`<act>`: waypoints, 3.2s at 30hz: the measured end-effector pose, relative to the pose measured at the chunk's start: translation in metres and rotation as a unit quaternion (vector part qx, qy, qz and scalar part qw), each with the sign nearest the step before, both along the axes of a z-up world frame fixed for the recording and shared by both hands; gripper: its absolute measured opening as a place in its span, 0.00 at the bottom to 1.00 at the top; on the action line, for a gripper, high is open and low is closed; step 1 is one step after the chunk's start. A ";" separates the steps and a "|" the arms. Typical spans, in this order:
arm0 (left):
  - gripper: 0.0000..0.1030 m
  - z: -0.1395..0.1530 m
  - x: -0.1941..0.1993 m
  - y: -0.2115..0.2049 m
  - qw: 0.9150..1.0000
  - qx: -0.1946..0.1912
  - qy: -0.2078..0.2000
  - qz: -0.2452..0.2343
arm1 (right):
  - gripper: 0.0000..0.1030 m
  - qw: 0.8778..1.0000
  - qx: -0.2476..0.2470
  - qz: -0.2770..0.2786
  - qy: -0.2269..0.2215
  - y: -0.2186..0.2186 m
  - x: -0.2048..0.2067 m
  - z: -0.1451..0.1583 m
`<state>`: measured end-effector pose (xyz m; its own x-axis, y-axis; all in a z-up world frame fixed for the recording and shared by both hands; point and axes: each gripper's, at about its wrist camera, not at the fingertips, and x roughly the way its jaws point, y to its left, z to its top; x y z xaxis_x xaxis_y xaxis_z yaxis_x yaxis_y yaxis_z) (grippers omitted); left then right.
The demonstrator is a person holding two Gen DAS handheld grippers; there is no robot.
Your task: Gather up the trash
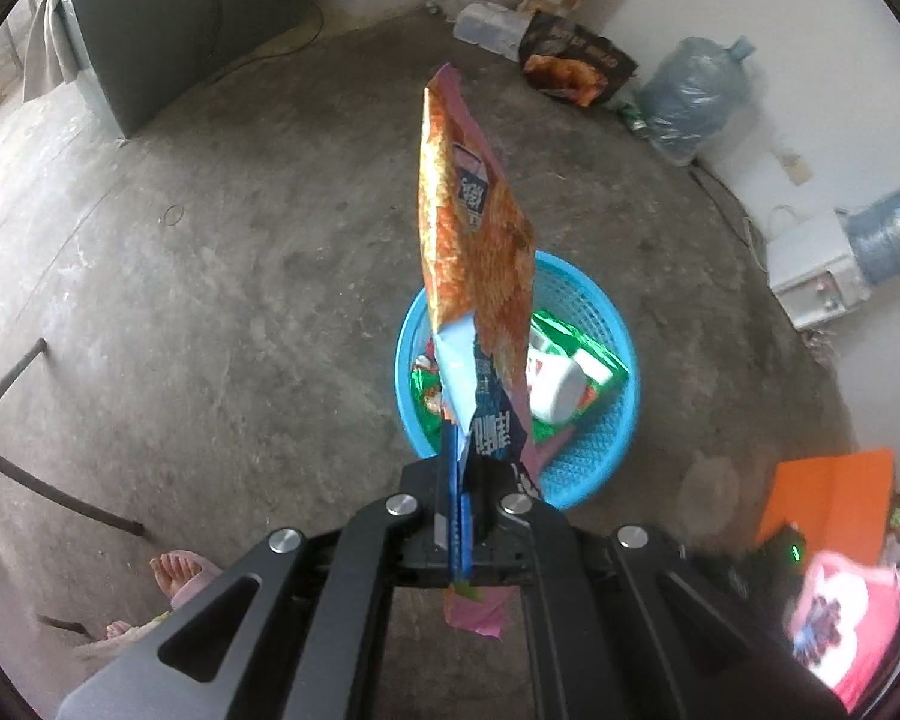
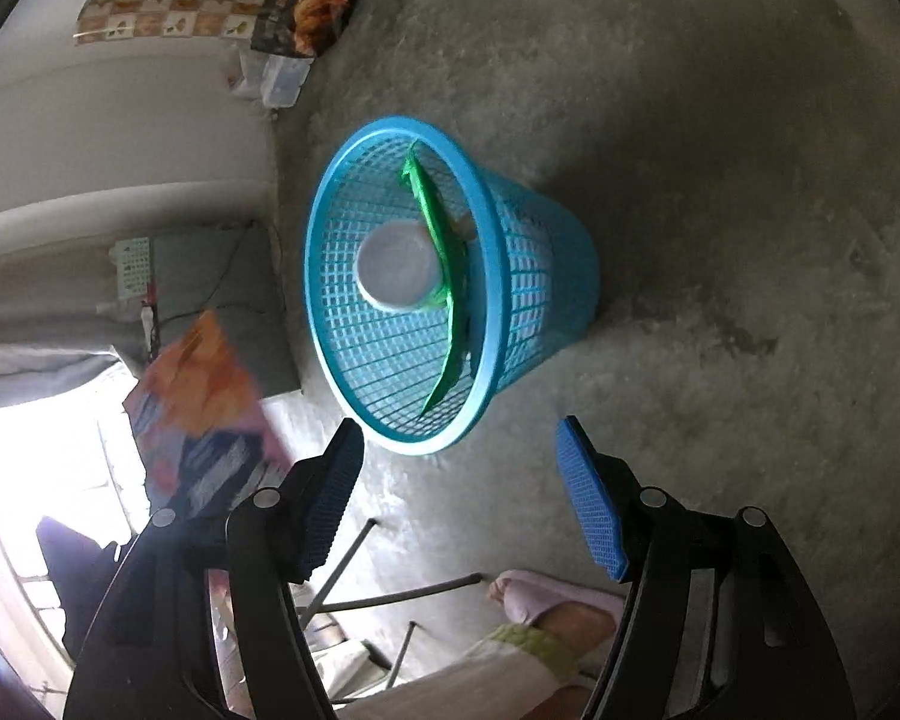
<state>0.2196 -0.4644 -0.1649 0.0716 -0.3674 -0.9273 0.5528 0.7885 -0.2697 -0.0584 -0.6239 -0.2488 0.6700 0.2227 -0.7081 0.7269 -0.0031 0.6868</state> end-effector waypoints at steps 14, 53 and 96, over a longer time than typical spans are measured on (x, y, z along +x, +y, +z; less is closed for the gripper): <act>0.49 0.014 -0.009 0.011 1.000 -0.002 0.008 0.008 | 0.62 1.000 -0.004 0.022 -0.020 0.016 0.012 0.016; 0.95 0.187 -0.191 0.415 0.907 0.034 -0.261 0.330 | 0.92 0.680 -0.589 0.432 -0.066 0.356 0.061 0.284; 0.95 0.161 -0.193 0.429 0.911 0.078 -0.209 0.347 | 0.92 0.687 -0.575 0.445 0.006 0.372 0.058 0.274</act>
<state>0.0261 -0.0356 -0.0040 0.5944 0.0351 -0.8034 -0.0651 0.9979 -0.0046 -0.0005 -0.2523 0.0255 0.6236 -0.1699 -0.7630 0.0951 0.9853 -0.1417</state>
